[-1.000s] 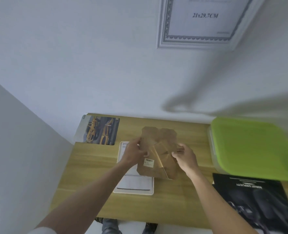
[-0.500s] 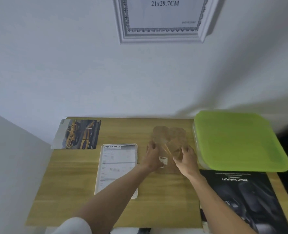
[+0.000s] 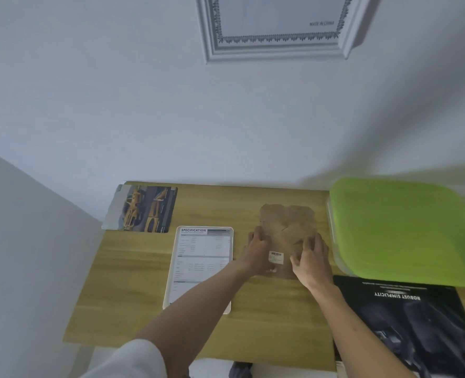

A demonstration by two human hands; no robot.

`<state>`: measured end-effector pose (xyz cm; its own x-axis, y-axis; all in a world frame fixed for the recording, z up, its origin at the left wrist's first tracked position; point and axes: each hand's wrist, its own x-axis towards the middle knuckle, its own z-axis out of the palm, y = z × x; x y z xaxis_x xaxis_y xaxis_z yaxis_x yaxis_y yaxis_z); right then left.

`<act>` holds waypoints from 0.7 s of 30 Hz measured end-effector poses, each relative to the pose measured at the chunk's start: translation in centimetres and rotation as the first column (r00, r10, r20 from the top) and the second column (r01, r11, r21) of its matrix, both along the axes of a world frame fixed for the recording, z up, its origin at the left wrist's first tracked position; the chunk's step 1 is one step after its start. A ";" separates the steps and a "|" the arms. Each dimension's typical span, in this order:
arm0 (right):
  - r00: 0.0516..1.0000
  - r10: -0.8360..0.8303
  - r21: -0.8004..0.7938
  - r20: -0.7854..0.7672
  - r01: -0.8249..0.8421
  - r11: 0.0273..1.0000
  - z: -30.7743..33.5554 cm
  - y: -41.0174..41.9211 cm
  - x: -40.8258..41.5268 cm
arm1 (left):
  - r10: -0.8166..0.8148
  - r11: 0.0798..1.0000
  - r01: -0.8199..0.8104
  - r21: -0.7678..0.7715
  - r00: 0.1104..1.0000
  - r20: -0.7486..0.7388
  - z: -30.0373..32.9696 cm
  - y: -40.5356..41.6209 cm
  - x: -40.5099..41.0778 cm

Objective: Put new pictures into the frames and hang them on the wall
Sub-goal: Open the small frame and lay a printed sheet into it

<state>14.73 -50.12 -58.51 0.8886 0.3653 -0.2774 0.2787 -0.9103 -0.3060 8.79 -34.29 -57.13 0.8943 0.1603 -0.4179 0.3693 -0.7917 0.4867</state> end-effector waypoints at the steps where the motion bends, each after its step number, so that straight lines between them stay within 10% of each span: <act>1: 0.997 0.036 0.007 0.063 -0.037 0.999 0.1 0.2 -0.3 | 0.018 0.999 -0.016 -0.043 0.999 0.027 0.3 0.5 -0.4; 5: 0.952 0.130 0.147 0.279 -0.176 0.973 1.0 2.2 -2.2 | 0.171 0.985 -0.161 -0.063 0.962 0.211 1.5 4.0 -3.5; 13: 0.947 0.315 0.191 0.068 -0.323 0.927 2.3 9.0 -9.1 | 0.406 0.874 -0.436 0.215 0.897 0.174 1.7 12.3 -14.0; 21: 0.988 0.047 0.102 -0.144 -0.032 0.994 1.2 12.2 -13.9 | 0.422 0.901 -0.423 0.091 0.906 0.029 -0.1 14.0 -18.9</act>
<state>0.87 -37.96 -57.29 0.8255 0.4313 -0.3640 0.2595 -0.8628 -0.4338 -10.07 -20.26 -57.18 0.7371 0.5619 -0.3754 0.6756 -0.6038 0.4229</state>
